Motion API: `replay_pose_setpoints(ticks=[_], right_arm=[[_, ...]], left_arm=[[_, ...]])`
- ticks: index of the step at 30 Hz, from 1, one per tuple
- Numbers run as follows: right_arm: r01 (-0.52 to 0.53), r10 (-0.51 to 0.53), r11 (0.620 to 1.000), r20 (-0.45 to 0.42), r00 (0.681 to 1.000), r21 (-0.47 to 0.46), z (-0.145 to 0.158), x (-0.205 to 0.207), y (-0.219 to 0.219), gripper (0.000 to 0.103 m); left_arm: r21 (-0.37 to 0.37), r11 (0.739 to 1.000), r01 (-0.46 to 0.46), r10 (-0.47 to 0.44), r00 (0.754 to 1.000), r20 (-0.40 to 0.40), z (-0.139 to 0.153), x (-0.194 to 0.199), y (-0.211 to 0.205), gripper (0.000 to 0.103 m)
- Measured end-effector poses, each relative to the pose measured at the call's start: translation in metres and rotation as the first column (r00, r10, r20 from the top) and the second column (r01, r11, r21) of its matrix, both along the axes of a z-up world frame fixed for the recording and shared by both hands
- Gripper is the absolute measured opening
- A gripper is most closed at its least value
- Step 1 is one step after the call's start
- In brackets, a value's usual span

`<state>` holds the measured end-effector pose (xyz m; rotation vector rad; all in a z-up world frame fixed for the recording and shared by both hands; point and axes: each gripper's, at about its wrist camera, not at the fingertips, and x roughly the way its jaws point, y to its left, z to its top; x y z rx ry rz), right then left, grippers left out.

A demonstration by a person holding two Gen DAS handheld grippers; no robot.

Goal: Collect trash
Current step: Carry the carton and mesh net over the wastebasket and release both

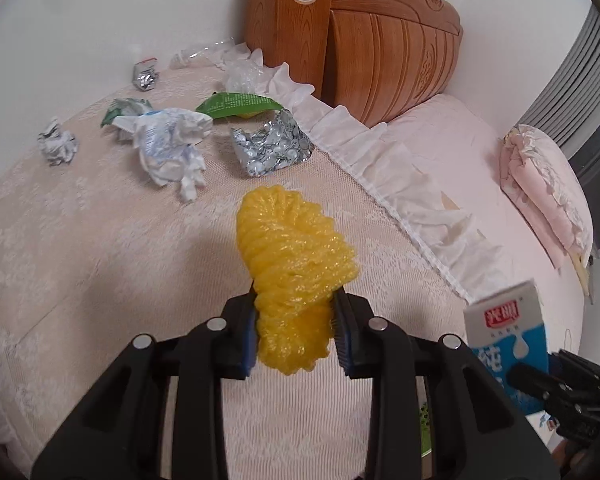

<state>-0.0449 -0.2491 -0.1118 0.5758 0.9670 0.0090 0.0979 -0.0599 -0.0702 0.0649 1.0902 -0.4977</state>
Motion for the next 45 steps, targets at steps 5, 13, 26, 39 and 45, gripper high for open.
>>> replay_pose_setpoints(ticks=[5,13,26,39,45], right_arm=[[-0.072,0.072,0.997,0.023,0.997,0.0,0.001,-0.003,0.008,0.043],[-0.106,0.107,0.994,0.043,0.993,-0.016,0.004,-0.028,0.006,0.043],[0.1,-0.109,0.99,-0.093,0.99,-0.098,-0.04,-0.155,-0.047,0.043],[0.178,-0.205,0.976,-0.254,0.945,-0.127,-0.147,-0.2,-0.071,0.095],[0.268,-0.289,0.956,-0.239,0.927,-0.118,-0.139,-0.223,-0.095,0.098]], left_arm=[[0.031,0.999,-0.02,0.02,1.0,0.016,0.018,-0.057,0.012,0.03],[0.043,0.999,0.022,-0.024,0.999,0.037,0.024,-0.101,-0.009,0.03],[0.02,0.942,0.336,-0.336,0.942,-0.018,0.001,-0.178,-0.11,0.03],[0.09,0.902,0.423,-0.419,0.906,-0.053,-0.015,-0.23,-0.141,0.03],[0.102,0.89,0.444,-0.438,0.896,-0.072,-0.022,-0.241,-0.147,0.03]])
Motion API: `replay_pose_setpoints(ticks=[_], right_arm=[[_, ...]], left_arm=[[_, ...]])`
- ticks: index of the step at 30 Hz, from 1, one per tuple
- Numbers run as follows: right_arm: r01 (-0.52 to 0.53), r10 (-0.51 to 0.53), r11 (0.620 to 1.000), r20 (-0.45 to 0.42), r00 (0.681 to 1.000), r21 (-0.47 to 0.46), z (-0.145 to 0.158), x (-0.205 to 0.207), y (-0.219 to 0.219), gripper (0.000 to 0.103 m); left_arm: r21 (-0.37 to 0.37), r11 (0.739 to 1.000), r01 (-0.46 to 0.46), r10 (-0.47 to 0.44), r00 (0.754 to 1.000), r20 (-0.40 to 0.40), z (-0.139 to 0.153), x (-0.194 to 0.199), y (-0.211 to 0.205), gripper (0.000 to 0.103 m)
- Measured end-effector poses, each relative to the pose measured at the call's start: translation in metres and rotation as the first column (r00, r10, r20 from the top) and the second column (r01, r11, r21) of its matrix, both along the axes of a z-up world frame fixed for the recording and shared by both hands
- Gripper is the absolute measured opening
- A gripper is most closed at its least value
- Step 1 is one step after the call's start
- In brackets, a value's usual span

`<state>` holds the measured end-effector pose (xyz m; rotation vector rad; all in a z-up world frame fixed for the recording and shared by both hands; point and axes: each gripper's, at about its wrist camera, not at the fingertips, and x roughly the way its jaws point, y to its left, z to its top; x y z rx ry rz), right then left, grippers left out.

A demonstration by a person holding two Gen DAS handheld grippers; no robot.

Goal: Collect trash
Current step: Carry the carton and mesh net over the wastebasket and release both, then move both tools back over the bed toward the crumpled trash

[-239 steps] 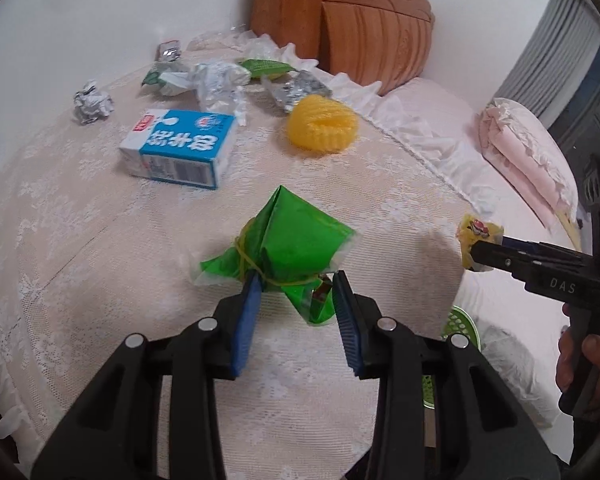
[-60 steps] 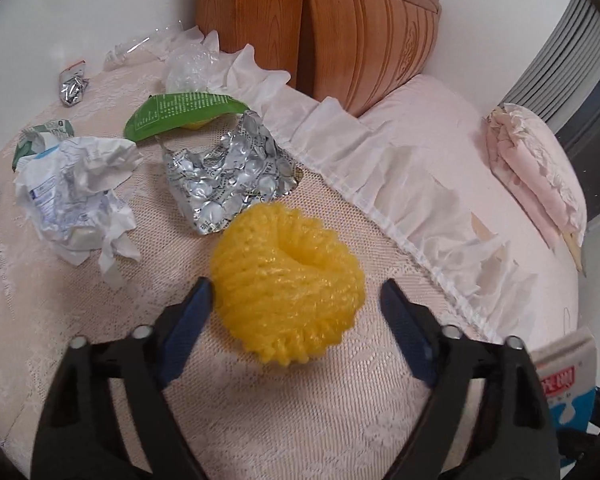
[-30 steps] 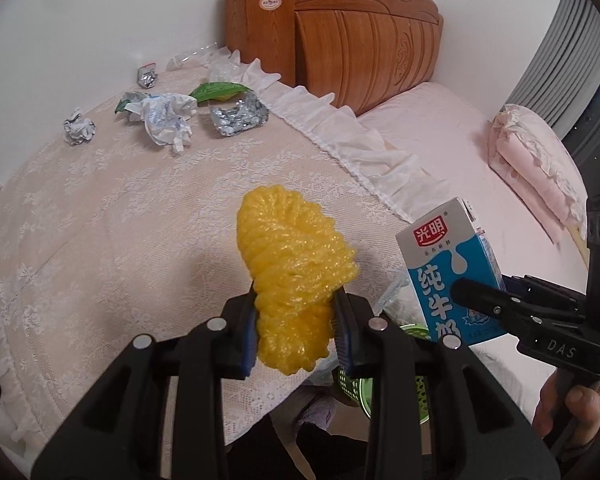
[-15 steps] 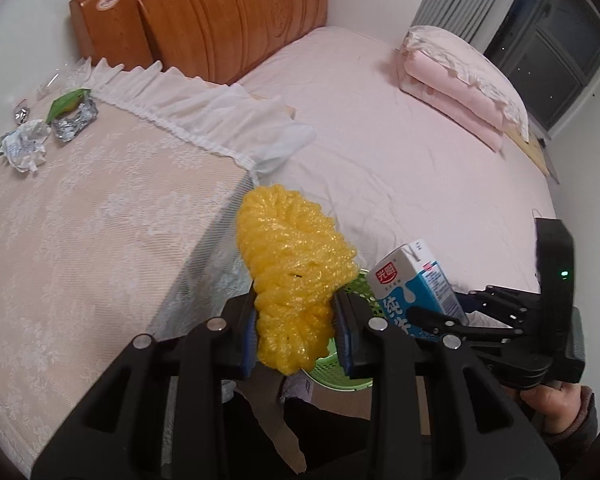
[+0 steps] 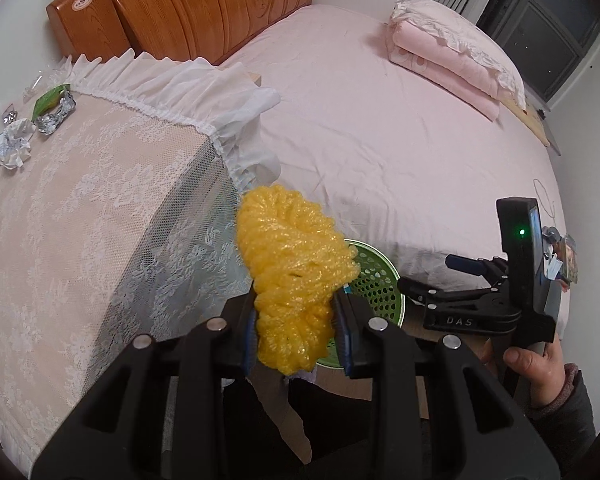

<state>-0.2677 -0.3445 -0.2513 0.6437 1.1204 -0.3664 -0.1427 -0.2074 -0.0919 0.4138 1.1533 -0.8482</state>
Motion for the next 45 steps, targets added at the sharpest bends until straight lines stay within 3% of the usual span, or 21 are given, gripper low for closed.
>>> replay_pose_setpoints(ticks=[14,16,18,20,23,28,37,45], right_arm=[[0.051,-0.052,0.997,-0.008,0.999,-0.052,0.02,-0.018,-0.023,0.1],[0.057,-0.057,0.997,-0.013,0.998,-0.05,0.019,-0.019,-0.025,0.1],[0.062,-0.063,0.996,-0.017,0.998,-0.056,0.02,-0.021,-0.026,0.1],[0.067,-0.069,0.996,-0.025,0.997,-0.06,0.019,-0.023,-0.027,0.1],[0.082,-0.084,0.995,-0.035,0.996,-0.059,0.017,-0.026,-0.031,0.1],[0.099,-0.101,0.994,-0.041,0.994,-0.05,0.015,-0.029,-0.035,0.1],[0.081,-0.084,0.995,-0.043,0.996,-0.051,0.017,-0.018,-0.03,0.1],[0.004,-0.006,0.996,-0.015,1.0,-0.093,0.041,0.021,-0.011,0.1]], left_arm=[[0.021,0.985,0.172,-0.172,0.985,-0.021,-0.011,-0.035,-0.038,0.031],[0.016,0.982,0.189,-0.188,0.982,-0.014,-0.009,-0.04,-0.042,0.039],[0.012,0.978,0.208,-0.208,0.978,-0.004,-0.007,-0.044,-0.045,0.064],[0.003,0.977,0.214,-0.214,0.977,0.02,-0.004,-0.048,-0.046,0.08],[-0.012,0.976,0.219,-0.218,0.975,0.032,0.0,-0.049,-0.047,0.09],[0.004,0.977,0.214,-0.214,0.976,0.037,0.001,-0.046,-0.049,0.095],[0.009,0.982,0.189,-0.189,0.98,0.055,0.004,-0.036,-0.043,0.095],[-0.018,0.998,0.057,-0.055,0.996,0.076,0.016,0.003,-0.01,0.095]])
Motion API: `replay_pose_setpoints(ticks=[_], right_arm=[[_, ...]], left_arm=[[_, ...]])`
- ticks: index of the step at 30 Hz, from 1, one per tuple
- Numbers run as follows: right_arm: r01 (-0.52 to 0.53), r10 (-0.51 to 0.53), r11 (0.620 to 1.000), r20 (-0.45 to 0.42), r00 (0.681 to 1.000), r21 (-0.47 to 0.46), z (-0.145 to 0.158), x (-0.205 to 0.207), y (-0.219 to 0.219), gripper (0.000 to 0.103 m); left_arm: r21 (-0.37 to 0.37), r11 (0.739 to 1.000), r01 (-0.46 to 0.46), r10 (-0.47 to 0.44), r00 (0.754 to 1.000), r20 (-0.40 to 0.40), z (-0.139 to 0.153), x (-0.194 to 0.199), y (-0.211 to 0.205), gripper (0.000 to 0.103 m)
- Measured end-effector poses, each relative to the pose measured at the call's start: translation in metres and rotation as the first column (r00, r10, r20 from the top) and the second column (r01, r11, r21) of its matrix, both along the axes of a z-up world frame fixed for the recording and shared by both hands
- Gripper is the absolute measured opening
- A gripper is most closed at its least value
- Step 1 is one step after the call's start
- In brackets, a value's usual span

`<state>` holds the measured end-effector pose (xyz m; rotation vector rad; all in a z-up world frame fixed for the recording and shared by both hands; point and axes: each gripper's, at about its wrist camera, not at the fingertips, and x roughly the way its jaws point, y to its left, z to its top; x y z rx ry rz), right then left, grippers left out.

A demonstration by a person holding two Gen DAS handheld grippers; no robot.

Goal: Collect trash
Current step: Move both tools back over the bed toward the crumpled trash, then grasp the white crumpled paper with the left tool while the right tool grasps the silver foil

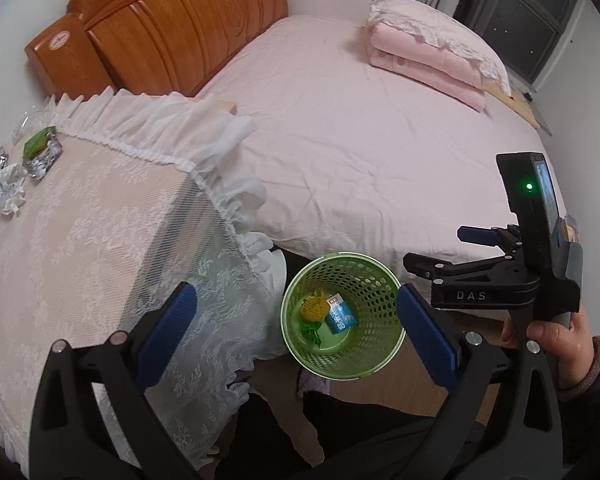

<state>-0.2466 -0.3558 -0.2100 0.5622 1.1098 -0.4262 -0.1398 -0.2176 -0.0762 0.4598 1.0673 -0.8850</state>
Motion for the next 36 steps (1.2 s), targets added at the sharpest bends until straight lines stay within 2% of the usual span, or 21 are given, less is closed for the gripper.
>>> replay_pose_setpoints(ticks=[5,10,17,22,25,28,36], right_arm=[[-0.09,0.093,0.995,0.062,0.994,-0.041,0.033,0.048,0.024,0.1],[-0.164,0.171,0.984,0.127,0.977,-0.065,0.064,0.1,0.054,0.1],[-0.258,0.269,0.963,0.183,0.946,-0.079,0.093,0.182,0.097,0.1],[-0.293,0.305,0.952,0.185,0.934,-0.093,0.104,0.227,0.122,0.1],[-0.306,0.317,0.948,0.182,0.931,-0.085,0.104,0.256,0.134,0.1],[-0.317,0.327,0.945,0.174,0.929,-0.083,0.102,0.279,0.144,0.1],[-0.359,0.369,0.929,0.128,0.921,-0.095,0.088,0.333,0.17,0.1]], left_arm=[[-0.008,0.994,-0.106,0.106,0.993,0.044,0.01,0.038,0.037,0.095],[-0.024,0.973,-0.231,0.232,0.97,0.072,0.019,0.083,0.086,0.095],[-0.037,0.91,-0.412,0.414,0.905,0.097,0.02,0.158,0.161,0.095],[-0.053,0.858,-0.51,0.513,0.852,0.105,0.018,0.22,0.195,0.095],[-0.074,0.822,-0.565,0.569,0.814,0.114,0.013,0.257,0.205,0.095],[-0.094,0.795,-0.6,0.607,0.789,0.099,0.005,0.294,0.206,0.095],[-0.069,0.764,-0.641,0.645,0.759,0.093,-0.038,0.38,0.185,0.095]])
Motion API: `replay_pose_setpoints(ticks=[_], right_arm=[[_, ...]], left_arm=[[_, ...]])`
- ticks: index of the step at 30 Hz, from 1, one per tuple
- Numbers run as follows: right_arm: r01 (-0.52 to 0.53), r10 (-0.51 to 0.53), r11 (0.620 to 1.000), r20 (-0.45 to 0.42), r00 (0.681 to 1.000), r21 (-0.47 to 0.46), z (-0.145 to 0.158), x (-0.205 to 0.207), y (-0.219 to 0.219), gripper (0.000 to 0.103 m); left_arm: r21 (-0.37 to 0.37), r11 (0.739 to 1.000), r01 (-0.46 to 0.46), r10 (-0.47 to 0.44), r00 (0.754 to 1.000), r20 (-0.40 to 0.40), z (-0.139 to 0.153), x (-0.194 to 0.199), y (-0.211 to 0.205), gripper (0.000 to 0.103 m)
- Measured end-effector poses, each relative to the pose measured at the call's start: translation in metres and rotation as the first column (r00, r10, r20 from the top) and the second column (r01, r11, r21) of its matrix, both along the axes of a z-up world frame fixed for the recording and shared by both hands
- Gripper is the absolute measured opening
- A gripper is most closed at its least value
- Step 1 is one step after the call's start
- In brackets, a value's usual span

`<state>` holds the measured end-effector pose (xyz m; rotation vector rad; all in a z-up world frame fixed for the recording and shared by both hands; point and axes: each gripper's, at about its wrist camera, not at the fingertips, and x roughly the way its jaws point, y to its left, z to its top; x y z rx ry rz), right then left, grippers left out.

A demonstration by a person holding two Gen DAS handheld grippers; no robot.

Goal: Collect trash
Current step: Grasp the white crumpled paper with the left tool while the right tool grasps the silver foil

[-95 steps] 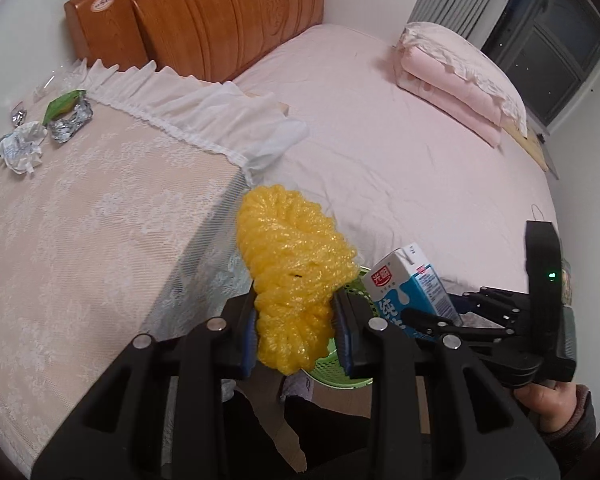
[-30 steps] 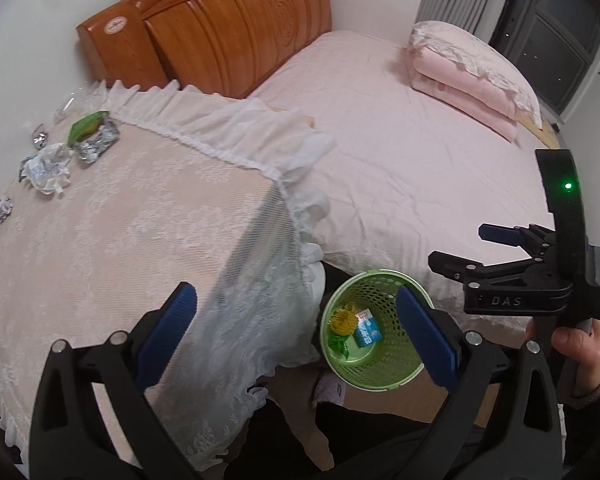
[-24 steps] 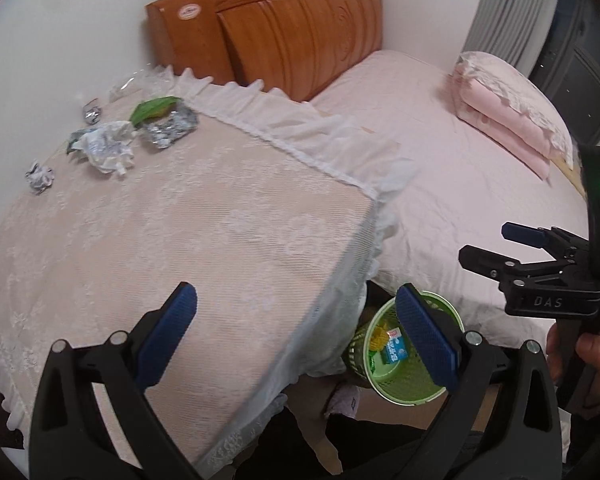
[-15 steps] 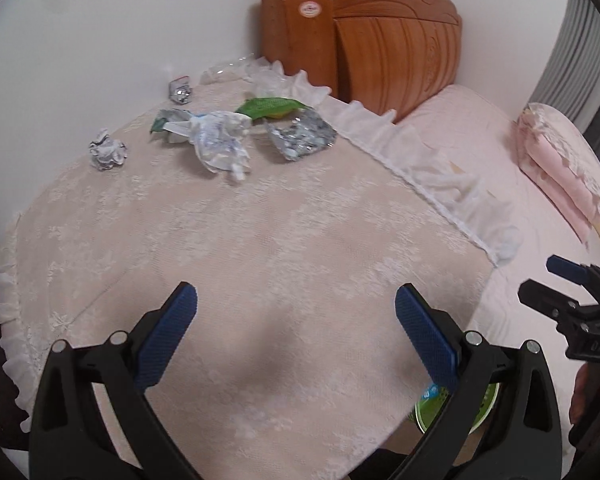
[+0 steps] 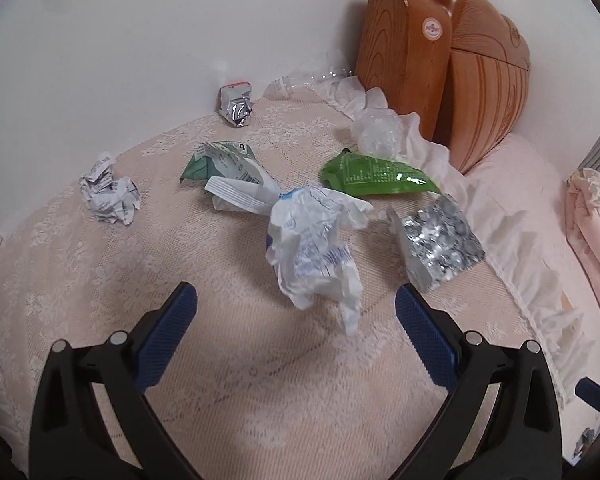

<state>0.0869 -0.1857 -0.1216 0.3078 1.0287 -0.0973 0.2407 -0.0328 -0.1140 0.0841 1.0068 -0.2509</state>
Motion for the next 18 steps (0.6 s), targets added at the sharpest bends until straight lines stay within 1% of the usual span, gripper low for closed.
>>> replay_pose_setpoints(ticks=[1,2,3,4,6,7,9,11,15,18], right_arm=[[-0.005,0.005,1.0,-0.005,1.0,-0.005,-0.002,0.005,0.003,0.1],[-0.01,0.01,1.0,-0.01,1.0,-0.009,-0.003,0.009,0.005,0.101],[-0.015,0.015,1.0,-0.015,1.0,-0.015,-0.005,0.014,0.007,0.101],[-0.017,0.017,1.0,-0.018,1.0,-0.017,-0.005,0.017,0.008,0.101],[-0.02,0.02,1.0,-0.028,0.999,-0.024,-0.008,0.02,0.01,0.101],[-0.021,0.021,0.999,-0.032,0.999,-0.026,-0.008,0.02,0.011,0.101],[-0.021,0.02,0.999,-0.042,0.999,-0.031,-0.011,0.021,0.01,0.101],[-0.019,0.018,0.999,-0.048,0.999,-0.028,-0.013,0.023,0.01,0.101],[-0.027,0.027,1.0,-0.05,0.998,-0.012,-0.017,0.033,0.011,0.101],[-0.04,0.039,0.999,-0.035,0.999,-0.01,-0.016,0.044,0.013,0.101]], left_arm=[[-0.008,1.0,-0.01,0.01,1.0,-0.009,-0.006,0.009,0.001,0.093],[-0.019,1.0,-0.02,0.02,1.0,-0.02,-0.011,0.017,0.001,0.086],[-0.034,0.999,-0.023,0.022,0.999,-0.038,-0.016,0.024,0.002,0.077],[-0.052,0.998,-0.023,0.02,0.998,-0.057,-0.021,0.03,0.002,0.071],[-0.075,0.997,-0.024,0.018,0.997,-0.075,-0.025,0.037,0.001,0.049],[-0.083,0.996,-0.023,0.016,0.997,-0.079,-0.026,0.038,0.001,0.045],[-0.1,0.995,-0.022,0.015,0.997,-0.073,-0.024,0.036,0.002,0.04],[-0.11,0.994,-0.013,0.006,0.997,-0.071,-0.021,0.032,0.004,0.037],[-0.092,0.996,0.001,-0.007,0.998,-0.059,-0.012,0.017,0.012,0.032],[-0.081,0.997,0.01,-0.014,0.999,-0.049,-0.004,0.003,0.023,0.031]])
